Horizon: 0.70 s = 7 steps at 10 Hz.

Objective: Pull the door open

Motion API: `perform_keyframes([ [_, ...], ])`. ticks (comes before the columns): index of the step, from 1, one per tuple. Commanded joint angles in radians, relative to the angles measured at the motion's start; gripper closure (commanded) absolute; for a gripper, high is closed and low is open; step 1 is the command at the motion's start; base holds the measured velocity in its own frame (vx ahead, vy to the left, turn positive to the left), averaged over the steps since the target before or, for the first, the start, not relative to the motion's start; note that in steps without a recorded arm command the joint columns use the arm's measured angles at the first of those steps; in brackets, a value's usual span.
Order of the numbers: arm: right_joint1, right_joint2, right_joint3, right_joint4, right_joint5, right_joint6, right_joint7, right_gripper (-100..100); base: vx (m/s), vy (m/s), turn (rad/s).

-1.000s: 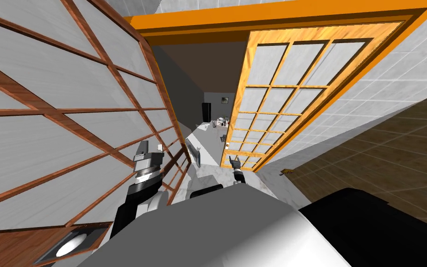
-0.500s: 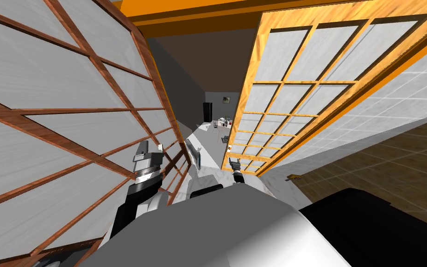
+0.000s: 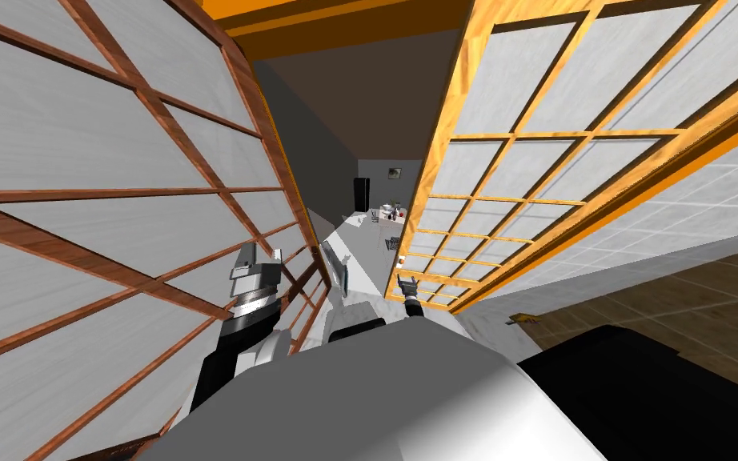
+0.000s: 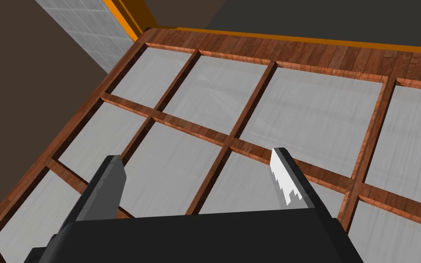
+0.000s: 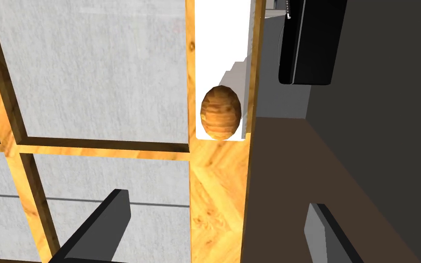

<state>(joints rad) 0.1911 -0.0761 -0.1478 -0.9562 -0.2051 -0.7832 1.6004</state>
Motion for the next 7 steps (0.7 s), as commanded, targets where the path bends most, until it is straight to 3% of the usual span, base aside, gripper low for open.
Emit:
perform_keyframes([
  [1, -0.001, -0.018, -0.01, 0.018, -0.007, -0.011, -0.018, -100, 0.228, 0.007, 0.098],
  [3, 0.001, -0.053, -0.031, 0.05, -0.021, -0.029, -0.049, -100, 0.212, -0.014, 0.133],
  [7, 0.004, -0.101, -0.059, 0.094, -0.039, -0.053, -0.093, -100, 0.196, -0.03, 0.098],
])
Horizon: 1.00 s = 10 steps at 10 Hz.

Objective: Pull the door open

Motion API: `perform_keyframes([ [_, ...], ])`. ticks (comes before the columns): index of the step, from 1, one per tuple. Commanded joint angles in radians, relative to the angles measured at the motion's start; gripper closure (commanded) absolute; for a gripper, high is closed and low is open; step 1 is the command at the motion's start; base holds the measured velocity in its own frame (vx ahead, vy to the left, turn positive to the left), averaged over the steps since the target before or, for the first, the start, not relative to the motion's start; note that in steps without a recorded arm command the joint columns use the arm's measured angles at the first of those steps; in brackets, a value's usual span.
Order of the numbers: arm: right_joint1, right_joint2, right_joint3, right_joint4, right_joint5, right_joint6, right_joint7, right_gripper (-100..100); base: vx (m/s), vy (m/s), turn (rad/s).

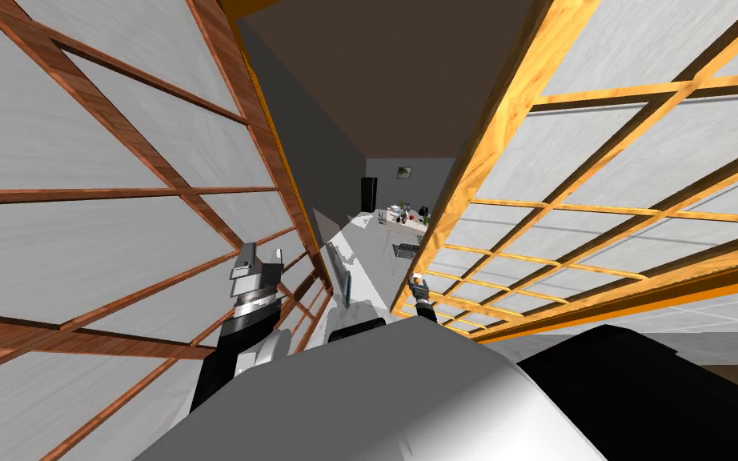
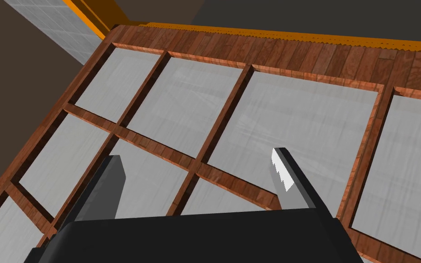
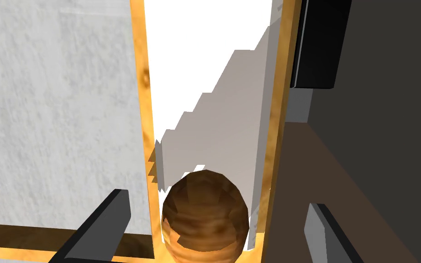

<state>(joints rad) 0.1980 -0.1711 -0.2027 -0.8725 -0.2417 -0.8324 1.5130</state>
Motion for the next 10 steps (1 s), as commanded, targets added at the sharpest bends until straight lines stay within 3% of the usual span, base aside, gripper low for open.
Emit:
perform_keyframes([
  [1, 0.0, 0.0, 0.0, 0.0, 0.0, 0.0, 0.0, -100, 0.072, -0.01, -0.011],
  [2, 0.0, 0.0, 0.0, 0.0, 0.0, 0.0, 0.0, 100, -0.024, 0.01, -0.011],
  [7, 0.0, 0.0, 0.0, 0.0, 0.0, 0.0, 0.0, 100, -0.011, -0.001, 0.003],
  [9, -0.008, -0.002, -0.019, 0.01, -0.064, 0.065, -0.023, 100, -0.013, 0.022, -0.041],
  [10, -0.008, -0.002, -0.019, 0.01, -0.064, 0.065, -0.023, 100, -0.007, 0.025, -0.024],
])
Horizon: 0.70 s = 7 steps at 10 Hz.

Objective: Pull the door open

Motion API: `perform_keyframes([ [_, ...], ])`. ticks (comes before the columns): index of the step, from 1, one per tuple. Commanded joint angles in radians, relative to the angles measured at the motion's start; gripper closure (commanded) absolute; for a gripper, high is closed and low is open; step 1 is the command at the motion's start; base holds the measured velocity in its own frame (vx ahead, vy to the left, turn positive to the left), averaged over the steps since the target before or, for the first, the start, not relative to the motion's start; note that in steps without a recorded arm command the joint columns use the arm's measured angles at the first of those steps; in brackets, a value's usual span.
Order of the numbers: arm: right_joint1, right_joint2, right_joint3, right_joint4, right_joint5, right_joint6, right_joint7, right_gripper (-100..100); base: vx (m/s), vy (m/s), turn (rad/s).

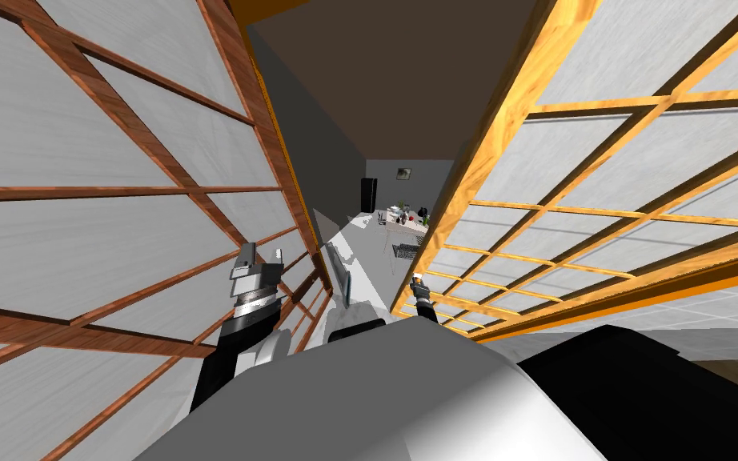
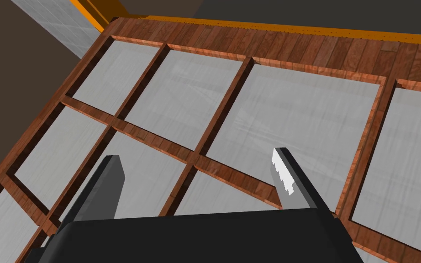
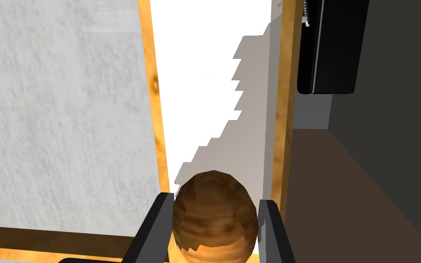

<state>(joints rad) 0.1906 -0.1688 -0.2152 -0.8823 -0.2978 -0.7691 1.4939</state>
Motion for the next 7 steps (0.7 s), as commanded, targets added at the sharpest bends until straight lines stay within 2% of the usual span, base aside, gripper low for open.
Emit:
perform_keyframes([
  [1, -0.004, -0.005, -0.015, 0.024, -0.035, 0.03, -0.013, 100, -0.011, 0.023, -0.026],
  [2, -0.009, -0.005, -0.025, 0.03, -0.068, 0.062, -0.026, 100, -0.018, 0.031, -0.055],
  [3, -0.009, -0.005, -0.025, 0.03, -0.072, 0.068, -0.026, 100, -0.012, 0.022, -0.038],
  [4, -0.013, -0.006, -0.035, 0.035, -0.11, 0.095, -0.039, 100, -0.015, 0.023, -0.044],
  [5, -0.013, -0.006, -0.035, 0.035, -0.11, 0.106, -0.039, 100, -0.012, 0.015, -0.027],
  [6, -0.019, -0.007, -0.048, 0.042, -0.151, 0.14, -0.054, 100, -0.017, 0.006, -0.068],
  [7, -0.019, -0.007, -0.048, 0.042, -0.159, 0.137, -0.054, 100, -0.01, 0.008, -0.024],
])
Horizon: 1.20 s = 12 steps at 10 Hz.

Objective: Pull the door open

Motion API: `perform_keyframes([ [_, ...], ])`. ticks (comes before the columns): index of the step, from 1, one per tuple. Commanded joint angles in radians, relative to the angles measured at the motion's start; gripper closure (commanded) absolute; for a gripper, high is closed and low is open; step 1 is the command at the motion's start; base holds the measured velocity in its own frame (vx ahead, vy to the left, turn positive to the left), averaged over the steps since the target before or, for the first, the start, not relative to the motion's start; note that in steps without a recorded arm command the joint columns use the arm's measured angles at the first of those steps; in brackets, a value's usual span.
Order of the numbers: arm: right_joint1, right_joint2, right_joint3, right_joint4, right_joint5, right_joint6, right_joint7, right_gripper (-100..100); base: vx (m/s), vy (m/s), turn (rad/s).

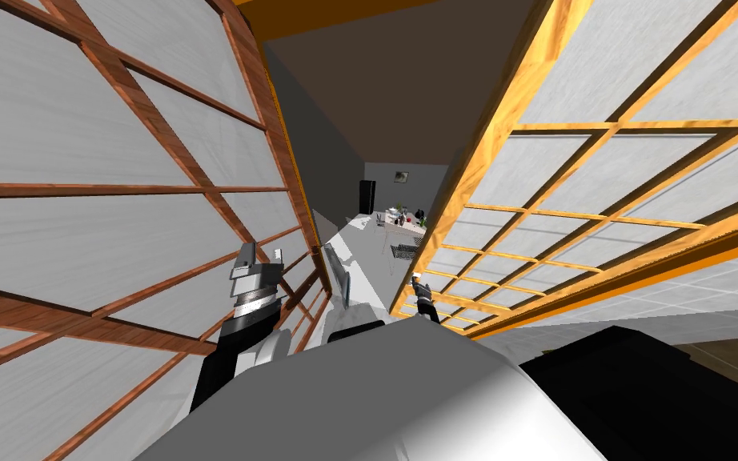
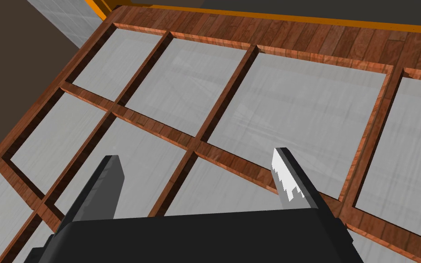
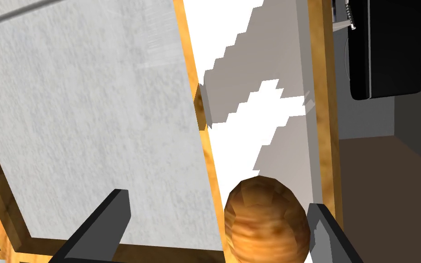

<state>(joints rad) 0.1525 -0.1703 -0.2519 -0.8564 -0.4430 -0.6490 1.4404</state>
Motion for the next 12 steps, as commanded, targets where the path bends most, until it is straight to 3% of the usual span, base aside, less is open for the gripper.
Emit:
perform_keyframes([
  [1, 0.019, -0.005, -0.011, 0.016, -0.014, 0.036, -0.001, 100, -0.005, 0.001, -0.01],
  [4, 0.019, -0.005, -0.011, 0.016, -0.014, 0.036, -0.001, 100, -0.001, 0.003, 0.003],
  [5, 0.013, -0.006, -0.023, 0.023, -0.059, 0.071, -0.017, 100, -0.011, 0.014, -0.043],
  [6, 0.013, -0.006, -0.023, 0.018, -0.064, 0.086, -0.017, 100, -0.015, 0.028, -0.028],
  [12, 0.011, -0.006, -0.023, 0.023, -0.064, 0.086, -0.017, 100, 0.0, 0.001, 0.0],
])
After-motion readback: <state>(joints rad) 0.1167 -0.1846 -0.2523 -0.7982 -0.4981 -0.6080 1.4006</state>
